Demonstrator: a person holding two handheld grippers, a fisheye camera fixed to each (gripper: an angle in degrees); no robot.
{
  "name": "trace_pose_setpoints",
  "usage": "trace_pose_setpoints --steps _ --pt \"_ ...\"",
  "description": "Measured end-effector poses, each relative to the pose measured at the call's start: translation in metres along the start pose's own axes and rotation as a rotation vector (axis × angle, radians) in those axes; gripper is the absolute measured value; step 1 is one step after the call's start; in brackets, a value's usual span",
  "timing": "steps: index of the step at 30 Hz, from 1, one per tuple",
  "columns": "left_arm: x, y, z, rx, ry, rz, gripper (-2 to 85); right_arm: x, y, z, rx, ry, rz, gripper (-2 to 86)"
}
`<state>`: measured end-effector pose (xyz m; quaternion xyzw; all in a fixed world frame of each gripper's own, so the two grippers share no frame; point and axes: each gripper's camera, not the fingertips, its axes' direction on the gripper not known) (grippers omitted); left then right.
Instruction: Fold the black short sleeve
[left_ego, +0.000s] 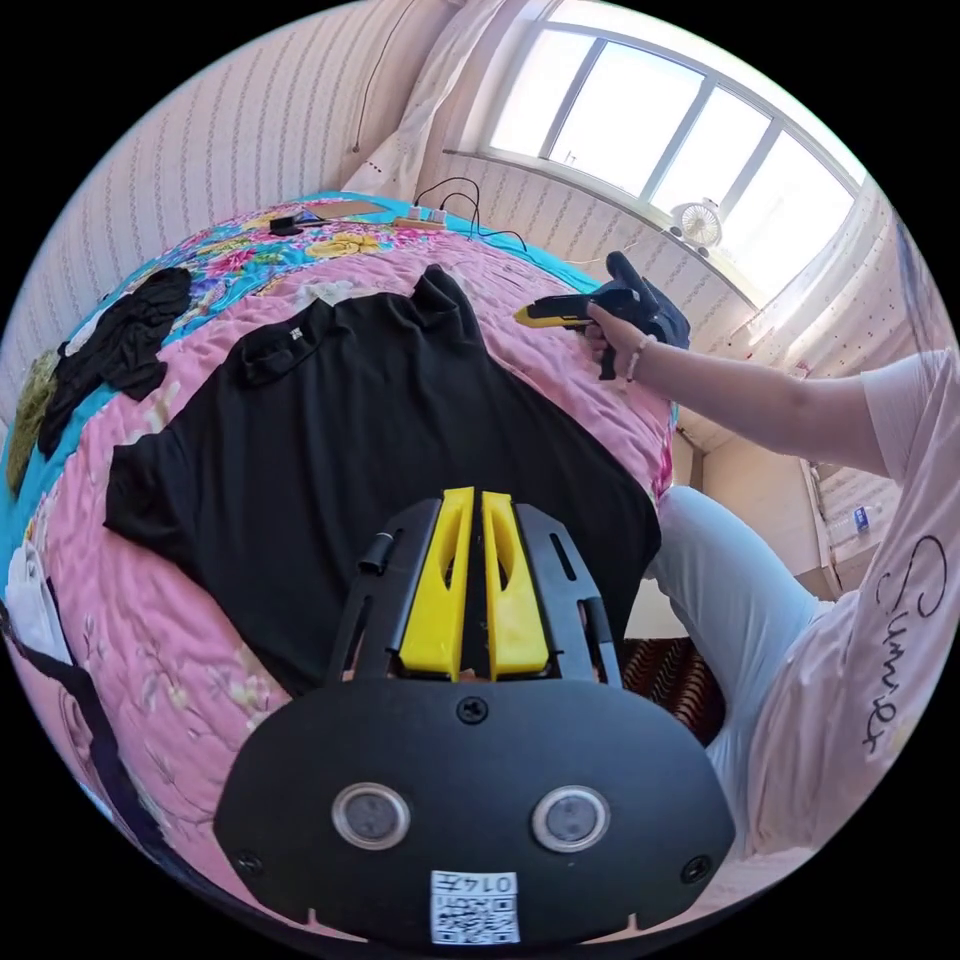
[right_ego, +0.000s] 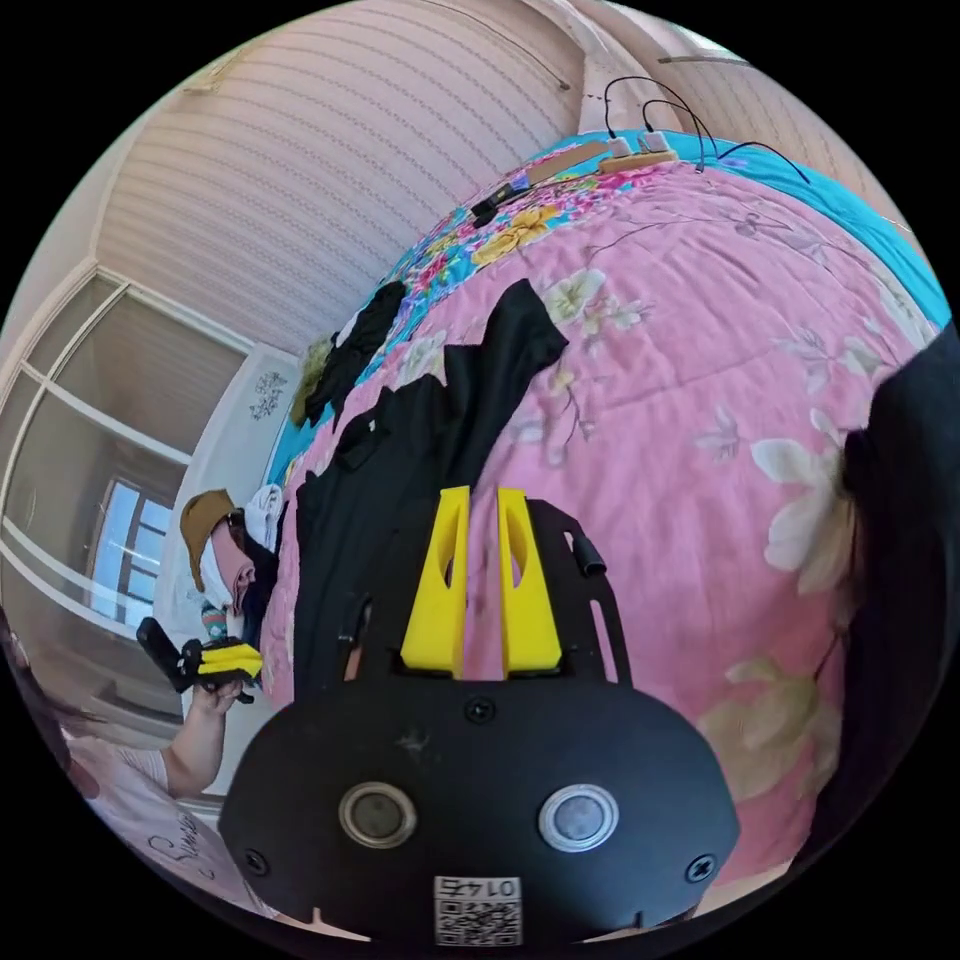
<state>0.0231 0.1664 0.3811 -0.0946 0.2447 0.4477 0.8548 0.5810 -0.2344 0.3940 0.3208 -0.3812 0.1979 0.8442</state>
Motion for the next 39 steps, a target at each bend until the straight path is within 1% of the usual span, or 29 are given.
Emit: trace_pose_setpoints --steps 2,4,6,8,11,13,15,17,20,22,23,24,27,29,31,32,33,34,35,36,38,39 --pt "-0.011 -0.026 0.015 -0.007 0.014 -0.002 -0.6 0.012 -0.031 0.011 0.032 0.033 0.082 6.3" --pt "-0.024 -0.058 0.036 -0.034 0.014 -0.018 -0.7 0.032 -0.058 0.020 0.108 -0.051 0.228 7.1" --pt "-0.032 -0.084 0.053 -0.072 0.020 -0.023 -0.7 0.038 -0.072 0.024 0.166 -0.086 0.267 7.2" --pt "-0.035 -0.111 0.069 -0.105 0.011 -0.012 -0.7 0.040 -0.090 0.033 0.144 -0.096 0.264 6.7" --pt "-0.038 -0.158 0.096 -0.123 -0.016 0.019 -0.8 0.050 -0.114 0.039 0.074 -0.139 0.266 2.5" --pt "-0.041 -0.198 0.119 -0.114 0.003 0.038 -0.8 0.055 -0.112 0.013 0.139 -0.218 0.259 1.2" --pt "-0.041 -0.231 0.136 -0.087 0.037 0.062 -0.8 0.055 -0.099 -0.016 0.154 -0.252 0.216 0.7" --pt "-0.039 -0.264 0.156 -0.075 0.072 0.118 -0.7 0.058 -0.078 -0.046 0.156 -0.195 0.212 0.4" --pt "-0.036 -0.316 0.204 -0.129 0.076 0.202 -0.5 0.078 -0.045 -0.072 0.141 -0.155 0.267 0.1" --pt "-0.037 -0.357 0.242 -0.166 0.107 0.219 -0.2 0.083 -0.040 -0.070 0.028 -0.056 0.259 0.2" --pt "-0.036 -0.367 0.250 -0.168 0.119 0.225 -0.1 0.082 -0.041 -0.069 0.009 -0.031 0.255 0.5" --pt "-0.035 -0.388 0.264 -0.166 0.130 0.241 0.1 0.078 -0.042 -0.071 0.009 -0.019 0.235 1.2" --pt "-0.031 -0.440 0.306 -0.164 0.084 0.280 1.1 0.071 -0.051 -0.076 0.061 -0.044 0.221 3.7" --pt "-0.035 -0.470 0.343 -0.201 0.042 0.266 2.5 0.068 -0.060 -0.075 0.090 -0.040 0.237 5.8" --pt "-0.043 -0.500 0.401 -0.288 0.086 0.234 6.7 0.067 -0.073 -0.066 0.100 -0.061 0.274 7.7" --pt "-0.043 -0.506 0.415 -0.311 0.104 0.231 7.2 0.066 -0.076 -0.062 0.095 -0.057 0.286 7.4" --pt "-0.044 -0.515 0.442 -0.378 0.123 0.225 7.4 0.066 -0.081 -0.057 0.094 -0.041 0.296 6.9" --pt "-0.044 -0.522 0.465 -0.443 0.112 0.235 6.7 0.065 -0.085 -0.055 0.101 -0.033 0.303 4.4" --pt "-0.043 -0.525 0.474 -0.466 0.105 0.247 4.7 0.064 -0.086 -0.055 0.105 -0.032 0.303 3.2" --pt "-0.039 -0.531 0.484 -0.477 0.101 0.284 0.7 0.063 -0.088 -0.058 0.115 -0.042 0.295 2.3" --pt "-0.031 -0.542 0.482 -0.404 0.130 0.348 -0.1 0.057 -0.088 -0.070 0.158 -0.046 0.271 1.5" --pt "-0.025 -0.550 0.476 -0.345 0.178 0.400 -0.2 0.052 -0.087 -0.081 0.186 -0.031 0.249 1.2"
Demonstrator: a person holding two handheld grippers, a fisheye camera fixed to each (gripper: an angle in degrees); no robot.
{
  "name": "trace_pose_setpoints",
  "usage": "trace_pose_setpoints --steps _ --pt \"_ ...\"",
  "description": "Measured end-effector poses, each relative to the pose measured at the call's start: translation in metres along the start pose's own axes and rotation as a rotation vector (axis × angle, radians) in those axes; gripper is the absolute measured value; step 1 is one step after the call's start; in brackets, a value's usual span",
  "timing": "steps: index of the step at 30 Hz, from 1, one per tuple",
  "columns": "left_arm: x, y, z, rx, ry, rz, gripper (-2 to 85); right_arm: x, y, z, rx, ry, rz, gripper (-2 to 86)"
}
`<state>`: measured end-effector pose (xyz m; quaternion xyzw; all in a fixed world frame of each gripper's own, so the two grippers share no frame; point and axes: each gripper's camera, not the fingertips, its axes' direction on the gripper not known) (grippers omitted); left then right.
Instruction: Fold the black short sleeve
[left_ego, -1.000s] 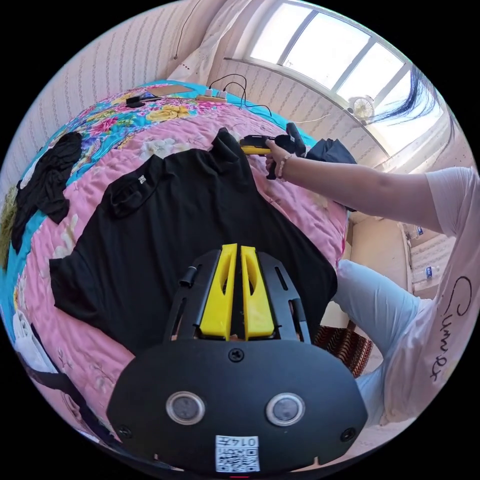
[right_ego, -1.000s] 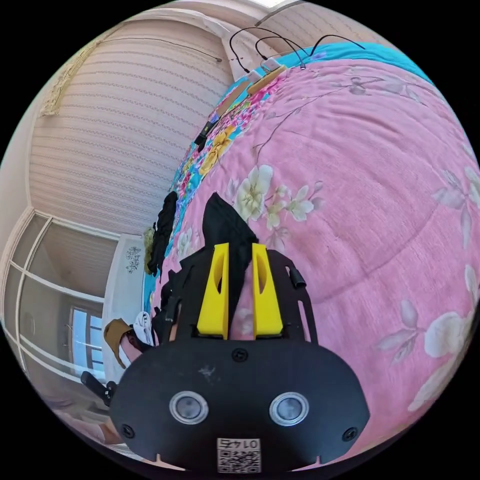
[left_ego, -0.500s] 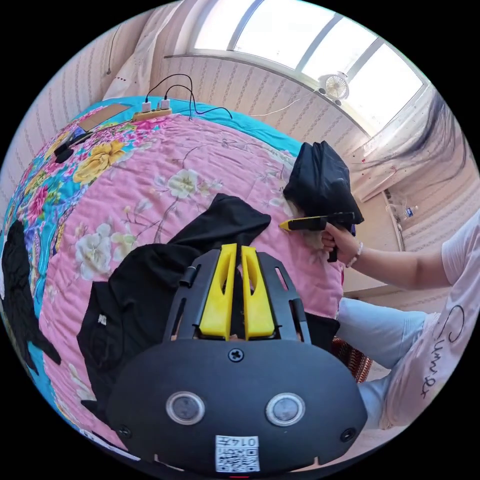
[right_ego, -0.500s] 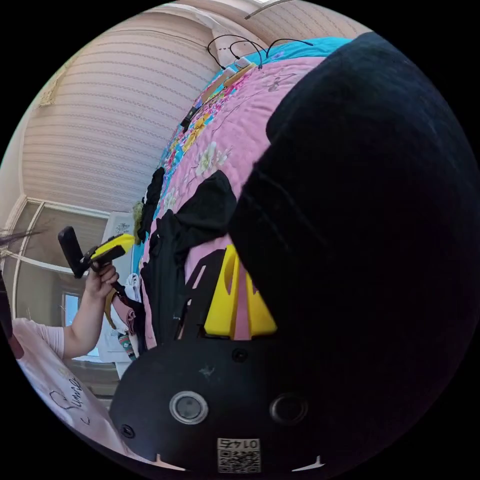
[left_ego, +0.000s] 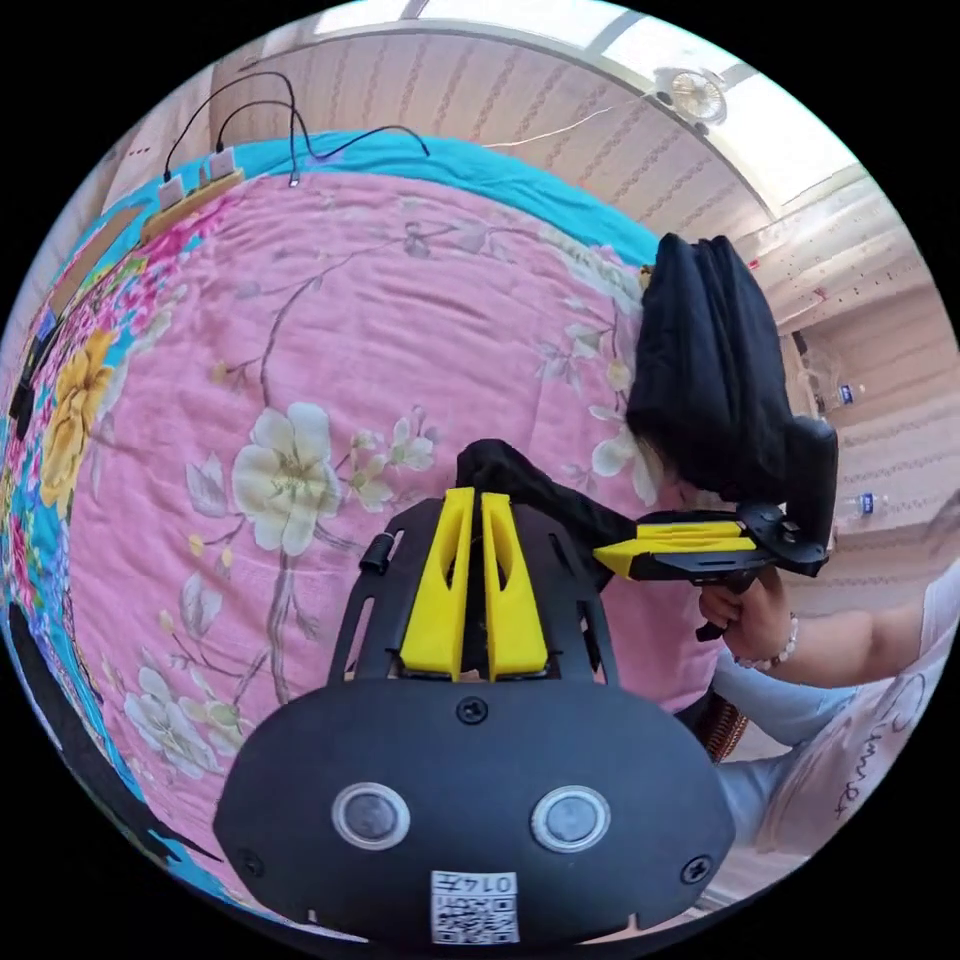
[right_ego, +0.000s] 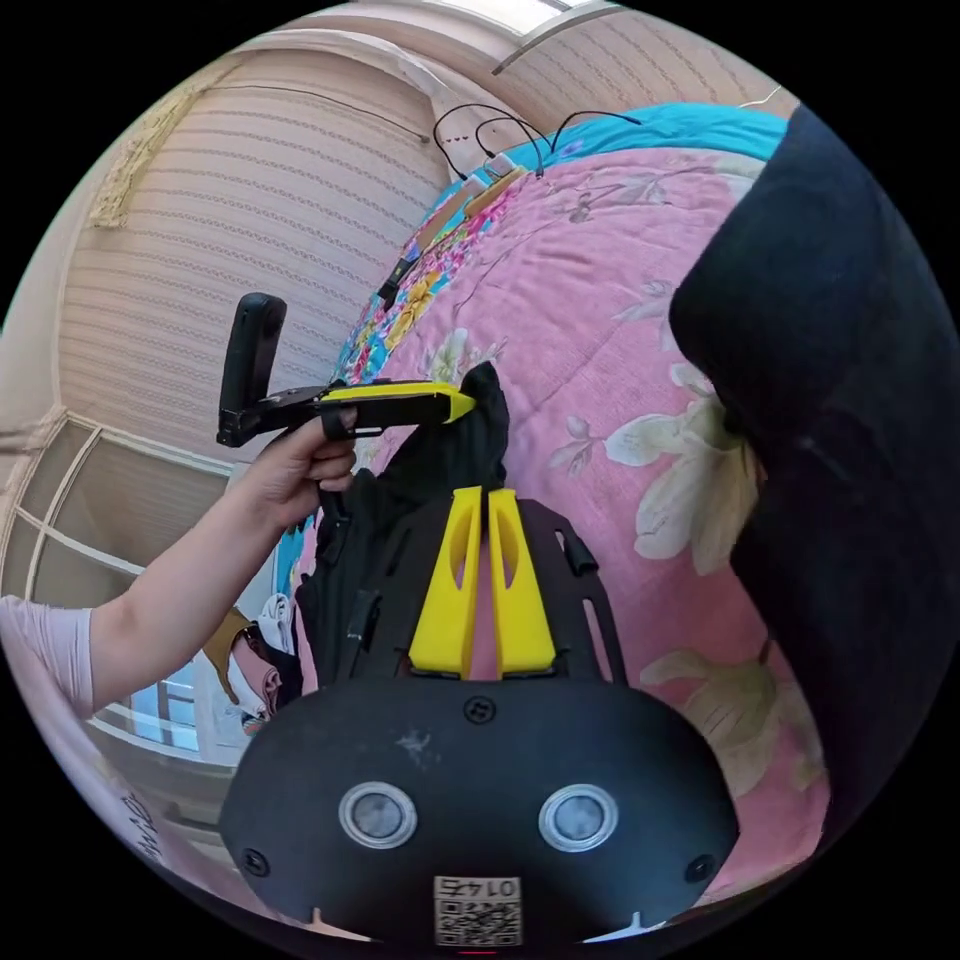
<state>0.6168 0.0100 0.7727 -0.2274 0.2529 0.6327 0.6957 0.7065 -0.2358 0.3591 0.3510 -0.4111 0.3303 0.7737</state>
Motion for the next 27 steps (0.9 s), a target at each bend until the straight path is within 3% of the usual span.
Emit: trace_pose_setpoints --steps 3,7,15,23,27 --pt "-0.001 -0.019 -0.007 0.104 0.019 0.089 0.7 -0.007 0.003 -0.024 0.056 0.040 -0.033 0.8" --pt "-0.042 -0.045 0.049 -0.078 -0.022 -0.068 4.4 0.008 0.005 -0.016 0.008 0.107 0.070 0.9" --pt "-0.057 -0.065 0.043 -0.008 -0.026 -0.020 5.3 0.011 -0.002 -0.019 0.054 0.071 0.109 7.1" --pt "-0.072 -0.059 0.035 -0.009 -0.052 0.095 -0.8 0.001 -0.014 -0.005 0.017 0.020 0.081 5.4" --pt "-0.103 -0.025 0.042 -0.104 -0.155 0.020 -1.0 0.001 -0.005 -0.007 -0.022 0.019 0.073 6.5"
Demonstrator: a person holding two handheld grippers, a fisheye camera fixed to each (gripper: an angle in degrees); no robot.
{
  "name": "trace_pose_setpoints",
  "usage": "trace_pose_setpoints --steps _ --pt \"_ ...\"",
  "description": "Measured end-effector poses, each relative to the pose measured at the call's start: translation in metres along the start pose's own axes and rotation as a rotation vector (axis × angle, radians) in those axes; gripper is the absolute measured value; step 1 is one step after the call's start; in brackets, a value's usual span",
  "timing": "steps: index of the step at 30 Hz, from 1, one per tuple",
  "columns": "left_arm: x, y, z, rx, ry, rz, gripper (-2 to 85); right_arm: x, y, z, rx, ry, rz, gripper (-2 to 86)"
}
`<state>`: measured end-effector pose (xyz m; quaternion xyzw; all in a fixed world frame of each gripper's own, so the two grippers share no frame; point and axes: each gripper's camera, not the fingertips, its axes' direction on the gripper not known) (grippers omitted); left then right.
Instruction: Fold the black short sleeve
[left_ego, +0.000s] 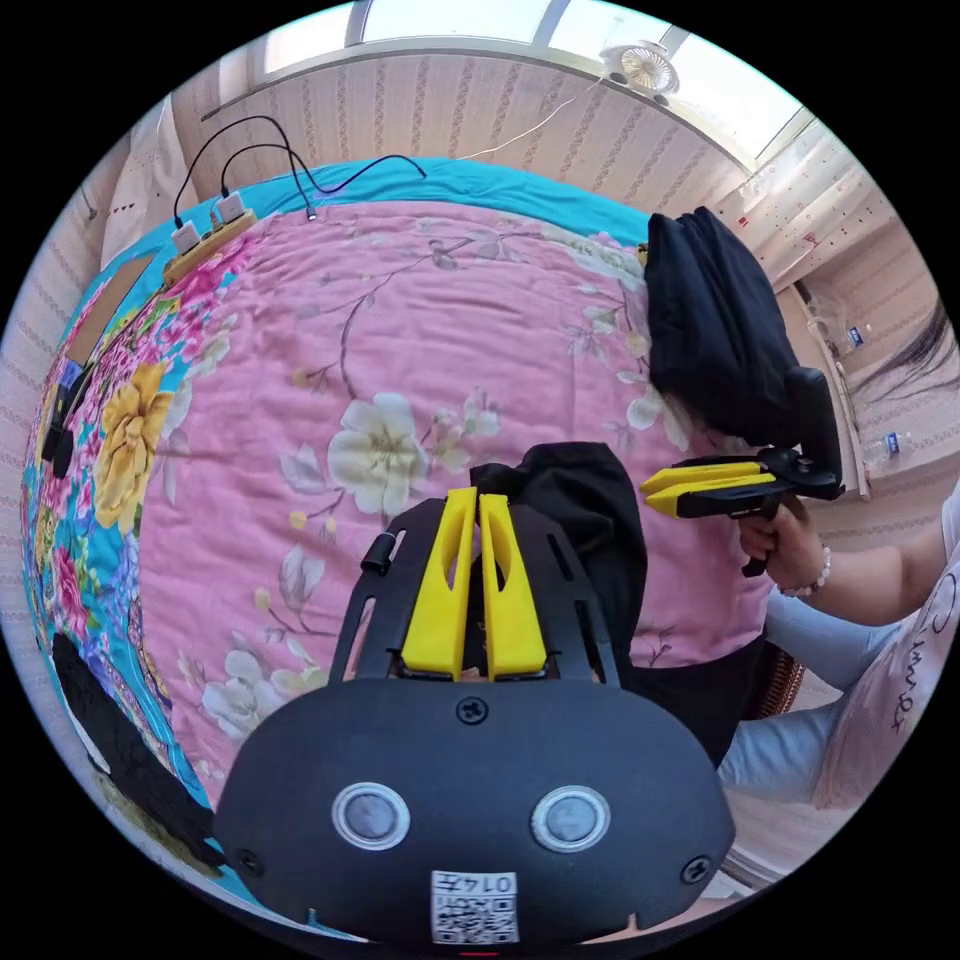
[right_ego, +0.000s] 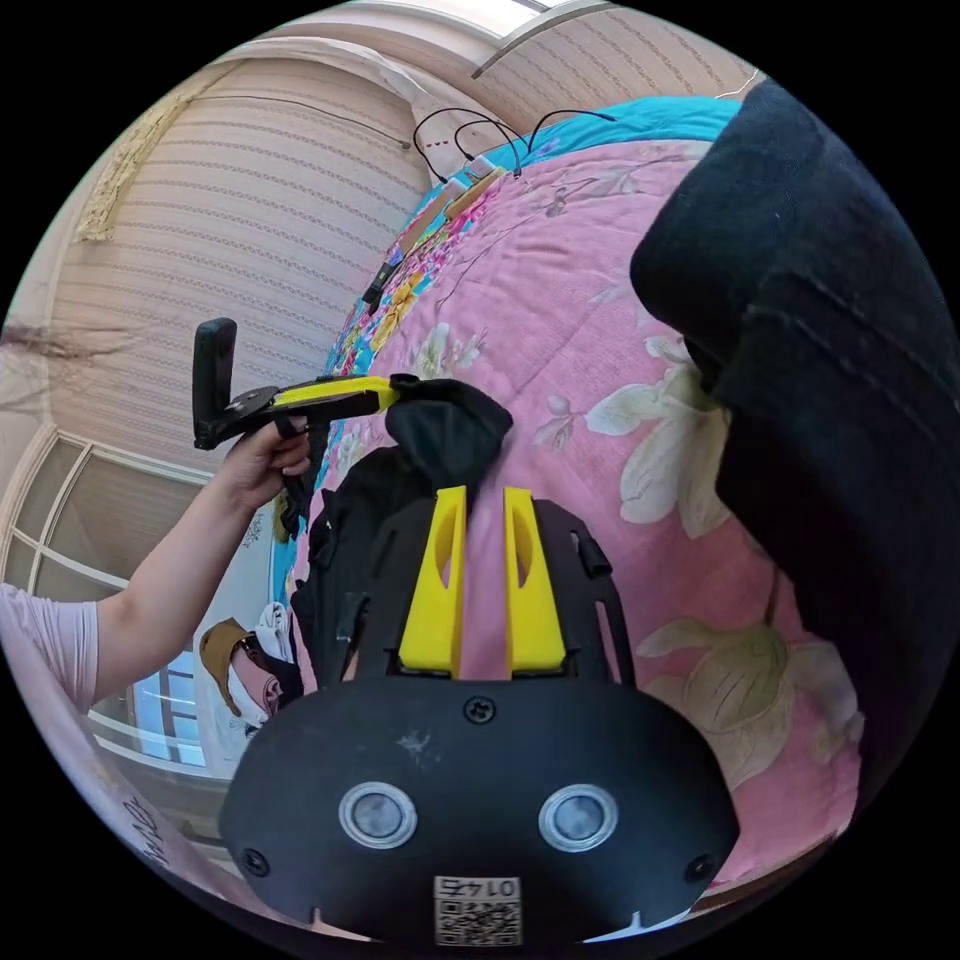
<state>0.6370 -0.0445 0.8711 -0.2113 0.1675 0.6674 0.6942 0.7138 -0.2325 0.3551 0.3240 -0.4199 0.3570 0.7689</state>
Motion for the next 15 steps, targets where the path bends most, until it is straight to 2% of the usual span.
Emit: trace_pose_setpoints --steps 3,7,11,13,15 --pt "-0.020 0.022 0.023 -0.043 0.049 -0.111 -1.0 0.006 0.001 0.001 0.004 -0.031 0.036 6.8" --pt "-0.033 0.035 0.032 0.039 0.113 -0.218 -1.0 0.002 -0.007 0.007 0.042 -0.089 0.051 7.2" --pt "-0.033 0.037 0.030 0.052 0.098 -0.222 -1.0 -0.006 -0.014 0.019 0.040 -0.214 0.064 2.9" --pt "-0.030 0.040 0.028 0.052 0.073 -0.200 -1.0 -0.033 -0.001 0.015 0.083 -0.305 -0.005 1.2" --pt "-0.029 0.043 0.027 0.065 0.065 -0.201 -1.0 -0.058 0.012 0.024 -0.015 -0.284 -0.085 0.7"
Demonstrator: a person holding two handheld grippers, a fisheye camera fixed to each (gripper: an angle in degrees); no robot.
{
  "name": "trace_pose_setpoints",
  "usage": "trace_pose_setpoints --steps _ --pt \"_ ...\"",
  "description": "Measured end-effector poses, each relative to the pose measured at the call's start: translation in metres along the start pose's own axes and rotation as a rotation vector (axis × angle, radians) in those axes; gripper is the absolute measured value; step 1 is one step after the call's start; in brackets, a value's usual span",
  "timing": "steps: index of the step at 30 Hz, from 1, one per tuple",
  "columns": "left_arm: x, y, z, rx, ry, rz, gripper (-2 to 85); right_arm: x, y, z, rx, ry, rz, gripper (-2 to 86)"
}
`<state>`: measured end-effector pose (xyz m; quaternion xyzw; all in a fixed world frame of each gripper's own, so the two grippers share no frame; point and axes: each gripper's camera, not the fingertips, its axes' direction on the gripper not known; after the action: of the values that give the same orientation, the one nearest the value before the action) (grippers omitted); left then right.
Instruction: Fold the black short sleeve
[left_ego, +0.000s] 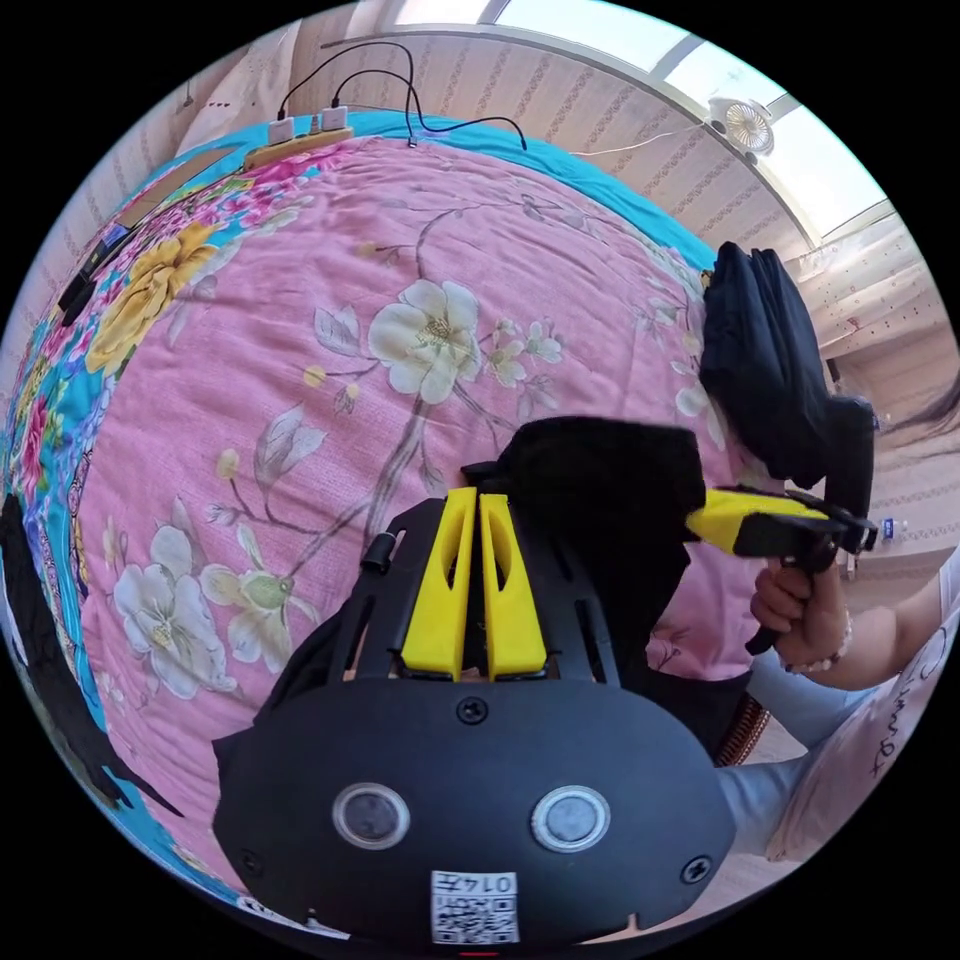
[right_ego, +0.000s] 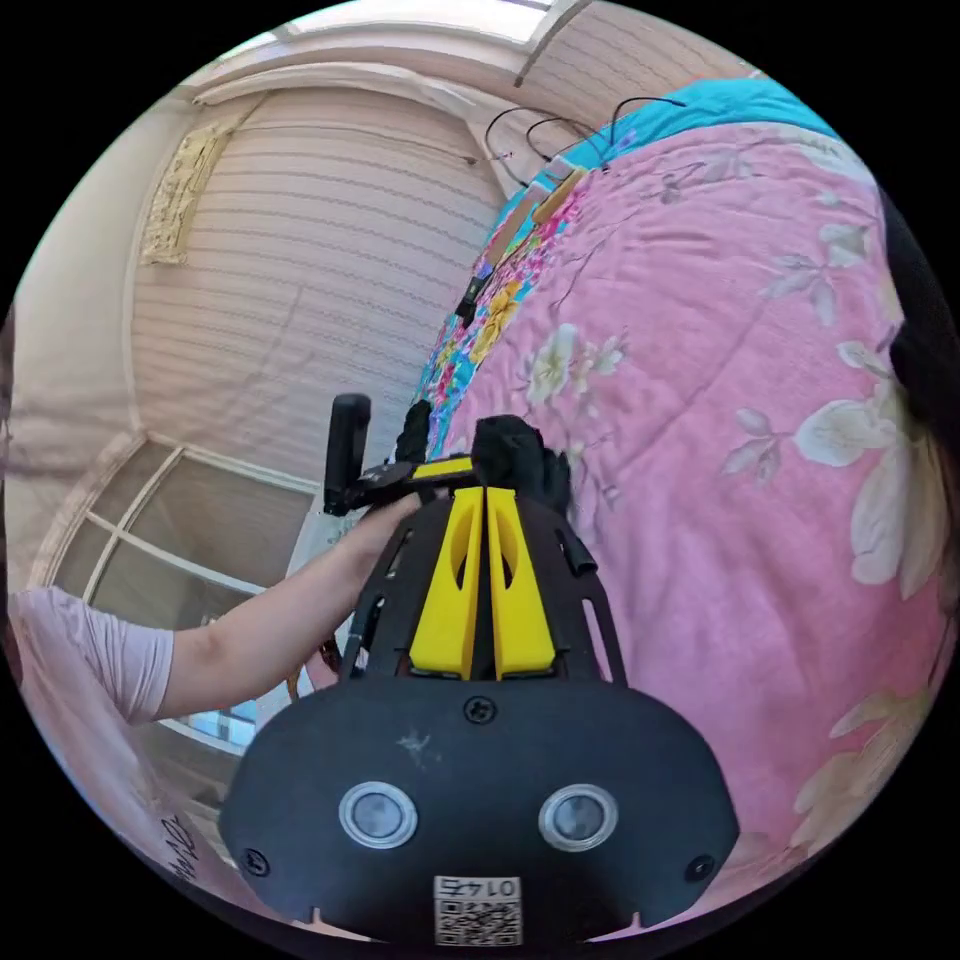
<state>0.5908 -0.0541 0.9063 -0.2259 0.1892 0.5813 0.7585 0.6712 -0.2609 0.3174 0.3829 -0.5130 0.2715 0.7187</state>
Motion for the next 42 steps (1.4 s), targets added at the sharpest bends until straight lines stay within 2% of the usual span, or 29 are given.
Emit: trace_pose_setpoints --steps 3,8,11,16,18,21,24,27,34,39,42 --pt "-0.003 0.005 -0.001 0.018 0.013 -0.028 -1.0 -0.006 0.020 0.017 -0.147 0.024 0.025 0.5" --pt "-0.004 0.015 -0.006 0.035 0.018 -0.027 -1.0 0.001 0.031 -0.006 -0.100 0.068 0.048 1.2" --pt "-0.004 0.022 -0.011 0.047 0.023 -0.040 -1.0 -0.018 0.028 -0.010 -0.067 0.139 -0.058 2.2" --pt "-0.004 0.036 -0.021 0.062 0.040 -0.068 -1.0 -0.061 0.021 0.033 -0.126 0.284 -0.253 7.2" --pt "-0.004 0.041 -0.025 0.066 0.041 -0.069 -1.0 -0.063 0.020 0.052 -0.174 0.262 -0.239 7.3" --pt "-0.001 0.050 -0.033 0.068 0.041 -0.068 -1.0 -0.060 0.024 0.074 -0.246 0.304 -0.197 3.0" --pt "0.004 0.058 -0.045 0.058 0.027 -0.052 -1.0 -0.066 0.035 0.055 -0.147 0.271 -0.195 1.1" --pt "0.018 0.061 -0.062 0.046 -0.010 0.052 -1.0 -0.065 0.051 0.028 -0.048 0.253 -0.139 0.5" --pt "0.064 0.044 -0.110 0.122 -0.007 0.248 -1.0 -0.073 0.081 -0.018 0.184 0.366 0.010 0.1" --pt "0.088 0.039 -0.112 0.154 -0.014 0.282 -0.7 -0.089 0.089 -0.014 0.203 0.451 0.029 0.0" --pt "0.089 0.041 -0.090 0.042 -0.007 0.248 0.3 -0.092 0.092 0.004 0.135 0.550 0.040 0.0"
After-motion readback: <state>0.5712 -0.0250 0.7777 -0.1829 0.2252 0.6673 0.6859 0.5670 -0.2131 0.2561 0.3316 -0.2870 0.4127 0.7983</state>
